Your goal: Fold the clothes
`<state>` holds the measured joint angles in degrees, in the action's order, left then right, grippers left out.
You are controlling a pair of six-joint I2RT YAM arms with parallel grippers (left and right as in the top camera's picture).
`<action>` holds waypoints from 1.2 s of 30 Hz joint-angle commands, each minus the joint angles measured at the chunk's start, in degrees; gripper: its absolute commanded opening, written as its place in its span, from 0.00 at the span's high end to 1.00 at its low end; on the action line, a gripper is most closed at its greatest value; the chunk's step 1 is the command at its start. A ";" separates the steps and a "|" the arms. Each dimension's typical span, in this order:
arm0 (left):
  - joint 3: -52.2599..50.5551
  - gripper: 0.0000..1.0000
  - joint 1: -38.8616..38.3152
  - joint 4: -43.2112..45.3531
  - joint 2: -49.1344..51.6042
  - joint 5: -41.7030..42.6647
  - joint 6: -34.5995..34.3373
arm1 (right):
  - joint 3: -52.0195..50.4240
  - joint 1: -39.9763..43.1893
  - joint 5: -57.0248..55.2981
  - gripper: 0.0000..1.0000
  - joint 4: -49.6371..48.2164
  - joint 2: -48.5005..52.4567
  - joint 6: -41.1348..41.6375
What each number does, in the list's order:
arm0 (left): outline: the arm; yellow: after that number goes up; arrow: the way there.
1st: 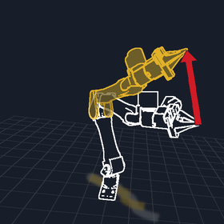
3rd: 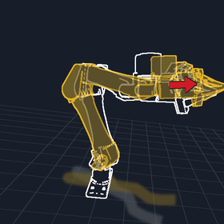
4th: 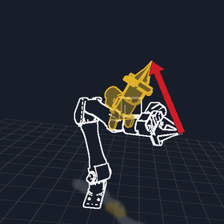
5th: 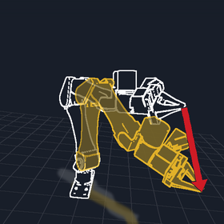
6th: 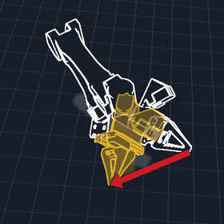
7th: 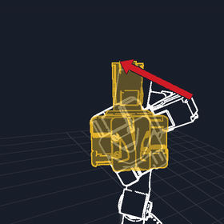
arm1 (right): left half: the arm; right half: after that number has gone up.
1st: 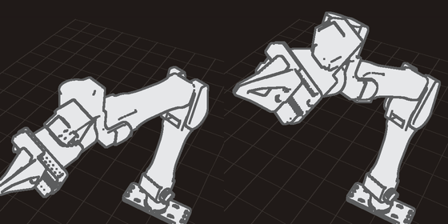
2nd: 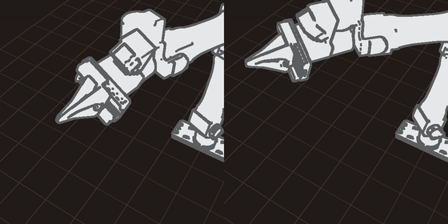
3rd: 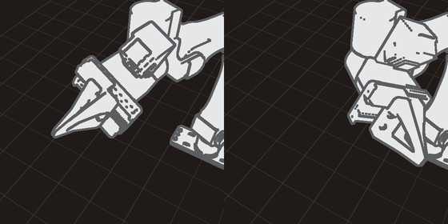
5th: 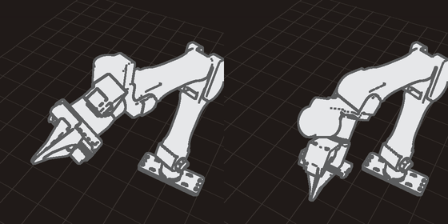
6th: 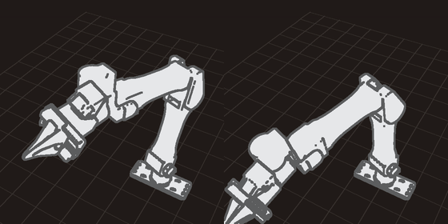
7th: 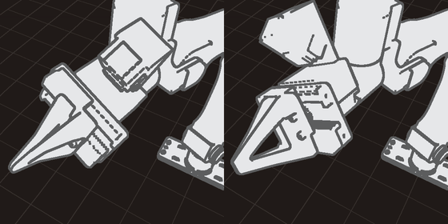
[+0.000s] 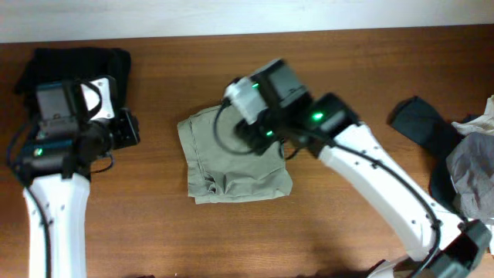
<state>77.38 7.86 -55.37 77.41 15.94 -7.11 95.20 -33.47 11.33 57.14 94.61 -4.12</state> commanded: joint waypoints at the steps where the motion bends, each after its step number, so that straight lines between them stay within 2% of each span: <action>1: -4.81 0.84 0.17 2.93 5.40 6.88 2.08 | -3.98 3.28 -4.63 0.96 0.09 3.48 4.63; 5: -9.99 0.85 0.20 7.02 8.92 8.61 2.29 | -7.87 3.30 -2.86 0.96 -3.34 5.79 4.66; 6: -11.61 0.78 0.20 8.48 9.60 9.35 2.34 | -8.35 3.10 -2.93 0.96 -4.17 6.32 4.66; 8: -15.43 0.53 0.20 12.90 10.69 13.73 3.82 | -9.14 3.13 -2.93 0.96 -5.90 7.17 4.66; 10: -19.54 0.36 0.20 17.88 11.28 17.73 4.17 | -9.42 3.15 -2.95 0.96 -6.86 7.76 4.66; 11: -21.81 0.21 0.20 20.52 11.56 19.10 4.17 | -9.42 3.23 -2.99 0.96 -7.08 7.89 4.63; 12: -23.87 0.14 0.20 22.84 11.78 20.09 4.17 | -9.42 3.23 -3.04 0.96 -7.30 7.91 4.63; 13: -25.51 0.13 0.20 24.57 12.00 20.37 4.17 | -9.42 3.23 -3.37 0.96 -7.50 7.91 4.66; 14: -27.69 0.01 0.20 26.91 12.17 20.37 4.17 | -9.42 3.23 -4.33 0.96 -7.74 7.91 4.72; 21: -34.45 0.01 0.02 37.13 15.63 26.01 4.42 | -9.44 6.73 -9.03 0.96 -7.67 7.91 12.02; 29: -34.97 0.01 -0.26 42.66 21.18 30.08 4.42 | -10.64 12.35 -9.07 0.96 -7.67 8.92 12.63; 36: -34.97 0.01 -3.91 47.17 24.61 32.28 4.31 | -11.43 14.27 -8.76 0.96 -8.13 15.74 14.12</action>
<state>42.98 5.69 -8.91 99.68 46.89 -3.81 84.71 -19.55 3.20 49.25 107.20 8.91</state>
